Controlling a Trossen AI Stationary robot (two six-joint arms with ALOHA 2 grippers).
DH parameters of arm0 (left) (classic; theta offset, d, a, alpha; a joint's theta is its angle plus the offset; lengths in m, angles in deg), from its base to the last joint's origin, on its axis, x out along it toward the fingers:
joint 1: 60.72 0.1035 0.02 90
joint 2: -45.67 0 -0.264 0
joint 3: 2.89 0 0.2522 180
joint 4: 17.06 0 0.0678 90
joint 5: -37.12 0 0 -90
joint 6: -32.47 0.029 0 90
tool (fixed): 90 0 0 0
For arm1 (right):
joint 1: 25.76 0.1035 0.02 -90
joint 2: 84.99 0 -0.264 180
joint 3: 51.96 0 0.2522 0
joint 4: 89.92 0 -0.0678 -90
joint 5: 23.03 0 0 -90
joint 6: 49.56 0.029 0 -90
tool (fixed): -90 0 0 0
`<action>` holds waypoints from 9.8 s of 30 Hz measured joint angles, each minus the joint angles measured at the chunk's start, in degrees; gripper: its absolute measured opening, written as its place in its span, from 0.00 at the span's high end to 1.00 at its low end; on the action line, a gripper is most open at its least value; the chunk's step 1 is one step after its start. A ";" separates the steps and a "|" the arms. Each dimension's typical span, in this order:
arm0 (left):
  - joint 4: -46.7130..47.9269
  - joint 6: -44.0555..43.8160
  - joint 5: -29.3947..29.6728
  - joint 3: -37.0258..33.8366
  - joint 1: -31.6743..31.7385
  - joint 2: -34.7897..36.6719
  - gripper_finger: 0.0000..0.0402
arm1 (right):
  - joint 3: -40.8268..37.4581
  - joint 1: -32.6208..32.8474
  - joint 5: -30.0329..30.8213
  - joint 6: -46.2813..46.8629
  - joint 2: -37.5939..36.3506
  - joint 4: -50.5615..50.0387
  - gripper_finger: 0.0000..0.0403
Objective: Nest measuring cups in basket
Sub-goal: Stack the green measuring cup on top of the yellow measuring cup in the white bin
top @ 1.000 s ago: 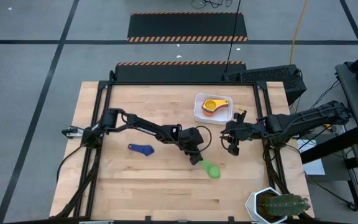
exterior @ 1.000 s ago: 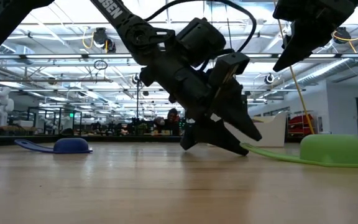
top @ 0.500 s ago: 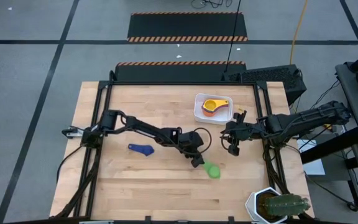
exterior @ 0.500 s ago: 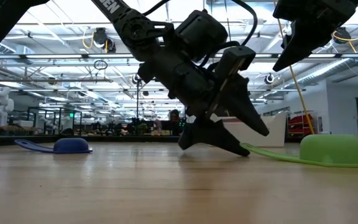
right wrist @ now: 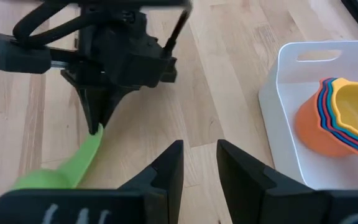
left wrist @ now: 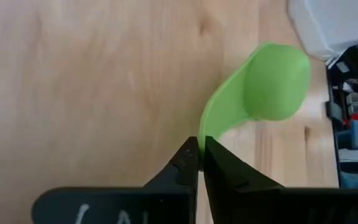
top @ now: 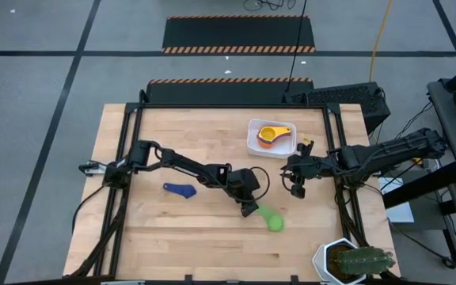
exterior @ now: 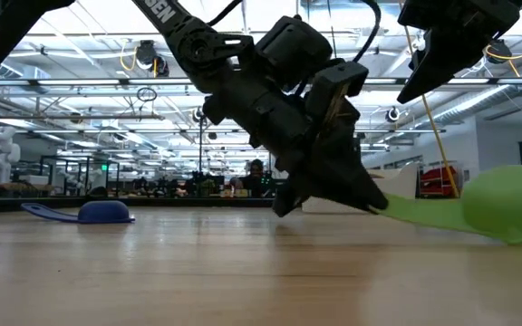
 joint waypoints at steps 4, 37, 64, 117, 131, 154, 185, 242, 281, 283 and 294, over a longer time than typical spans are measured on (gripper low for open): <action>0.28 5.19 -0.25 -0.09 0.91 2.92 0.98 | 0.00 0.00 0.14 -0.20 0.01 -0.07 0.77; 18.86 41.23 46.83 0.07 -3.69 20.71 0.97 | -1.25 -2.73 8.31 -20.65 18.42 32.45 0.74; 20.59 38.24 47.23 -4.16 -3.05 30.54 0.63 | -1.20 -6.72 6.50 -31.15 10.86 37.62 1.00; -31.37 48.10 12.83 -21.88 -0.45 31.75 0.70 | -1.22 -13.14 -34.30 -25.11 10.29 69.60 1.00; -25.30 50.33 12.79 -21.79 0.92 32.55 0.92 | -1.25 -13.14 -28.78 -22.31 8.90 63.67 0.91; 3.84 59.94 30.63 -9.74 7.40 34.89 0.96 | -1.25 -4.32 10.92 -26.38 -2.54 26.33 0.60; 18.42 50.88 31.06 31.70 15.33 -4.99 0.97 | -1.25 8.02 39.56 -30.11 -19.31 16.74 0.60; 25.53 50.02 21.15 31.54 18.04 -6.75 0.60 | -1.25 9.05 39.20 -29.46 -19.55 15.93 0.60; 22.87 47.11 12.90 31.59 20.08 -8.92 0.54 | -1.25 9.05 37.53 -28.50 -19.54 16.41 0.60; 23.10 47.33 13.13 31.54 20.09 -9.17 0.51 | -1.25 9.05 37.55 -28.46 -19.56 16.37 0.60; 22.57 48.80 13.42 31.52 18.97 -8.89 0.45 | -1.25 9.05 37.55 -28.44 -19.55 16.35 0.60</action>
